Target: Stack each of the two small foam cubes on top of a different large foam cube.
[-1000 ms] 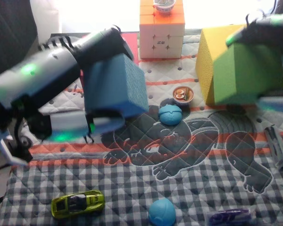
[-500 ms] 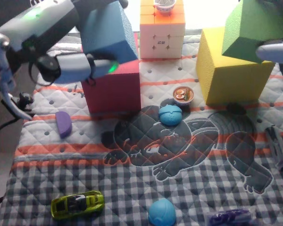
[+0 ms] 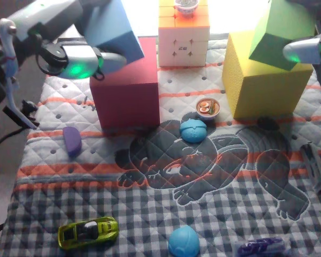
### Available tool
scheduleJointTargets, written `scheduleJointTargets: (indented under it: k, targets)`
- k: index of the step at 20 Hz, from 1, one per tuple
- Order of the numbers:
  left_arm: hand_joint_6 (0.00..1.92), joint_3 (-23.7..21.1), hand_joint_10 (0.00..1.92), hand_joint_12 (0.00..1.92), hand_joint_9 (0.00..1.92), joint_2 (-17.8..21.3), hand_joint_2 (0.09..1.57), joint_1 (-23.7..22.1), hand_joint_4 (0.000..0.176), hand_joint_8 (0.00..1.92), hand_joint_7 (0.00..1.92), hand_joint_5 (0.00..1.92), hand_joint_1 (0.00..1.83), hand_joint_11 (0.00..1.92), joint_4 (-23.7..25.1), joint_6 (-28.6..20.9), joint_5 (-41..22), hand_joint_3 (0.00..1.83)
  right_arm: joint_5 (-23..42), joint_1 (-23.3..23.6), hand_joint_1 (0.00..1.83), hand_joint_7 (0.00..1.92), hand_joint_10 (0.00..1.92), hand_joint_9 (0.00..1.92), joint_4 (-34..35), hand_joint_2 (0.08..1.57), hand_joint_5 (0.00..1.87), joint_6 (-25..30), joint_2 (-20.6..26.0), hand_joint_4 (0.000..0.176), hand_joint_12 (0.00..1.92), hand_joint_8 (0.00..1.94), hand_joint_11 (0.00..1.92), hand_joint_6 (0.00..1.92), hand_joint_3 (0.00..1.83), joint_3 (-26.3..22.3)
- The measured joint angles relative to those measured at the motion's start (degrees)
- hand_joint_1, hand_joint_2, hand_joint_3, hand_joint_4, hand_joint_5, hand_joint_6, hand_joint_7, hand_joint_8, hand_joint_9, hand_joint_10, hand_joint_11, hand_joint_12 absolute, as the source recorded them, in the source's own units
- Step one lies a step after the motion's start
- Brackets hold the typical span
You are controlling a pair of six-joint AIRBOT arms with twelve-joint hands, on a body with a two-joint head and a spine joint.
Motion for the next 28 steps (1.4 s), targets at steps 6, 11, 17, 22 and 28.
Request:
scheduleJointTargets:
  k: [6,11,17,22,28]
  targets:
    - [0.00,0.7,0.00,0.02,0.00,-1.6,1.18,1.7,0.127,0.00,0.00,0.00,0.76,0.00,-1.3,-0.1,0.5,0.00,-3.1,0.7,0.88,0.01,0.18,0.00,0.0,1.15,0.00,0.2,-0.7,0.032,1.17,0.07,0.00,0.08,0.00,1.0]
    - [0.00,-1.4,0.00,0.00,0.00,0.5,1.13,2.5,0.176,0.00,0.00,0.00,0.64,0.00,-1.3,-0.1,-2.0,0.00,-3.7,1.3,0.64,0.00,0.00,0.00,0.0,1.06,0.00,0.1,0.5,0.142,0.08,0.00,0.00,0.00,0.00,-0.8]
    - [0.00,-5.3,0.00,0.00,0.00,4.7,1.01,3.9,0.176,0.00,0.00,0.00,0.45,0.00,-0.6,-0.1,-9.5,0.00,1.8,2.0,0.42,0.00,0.00,0.00,0.2,0.97,0.00,0.0,5.0,0.159,0.03,0.00,0.05,0.00,0.00,-5.2]
    - [0.00,-10.9,0.00,0.00,0.00,9.5,1.07,9.1,0.176,0.00,0.00,0.00,0.55,0.00,2.1,-1.2,-19.4,0.00,9.1,1.6,0.45,0.00,0.00,0.00,-2.1,0.99,0.00,0.0,8.8,0.152,0.00,0.00,0.00,0.00,0.00,-11.7]
    - [0.00,-11.9,0.00,0.00,0.00,13.8,1.14,20.7,0.176,0.00,0.00,0.00,0.62,0.00,5.7,-21.7,-37.1,0.03,26.6,-12.0,0.37,0.00,0.00,0.00,-7.3,1.19,0.00,0.0,12.2,0.082,0.00,0.00,0.00,0.00,0.03,-14.0]
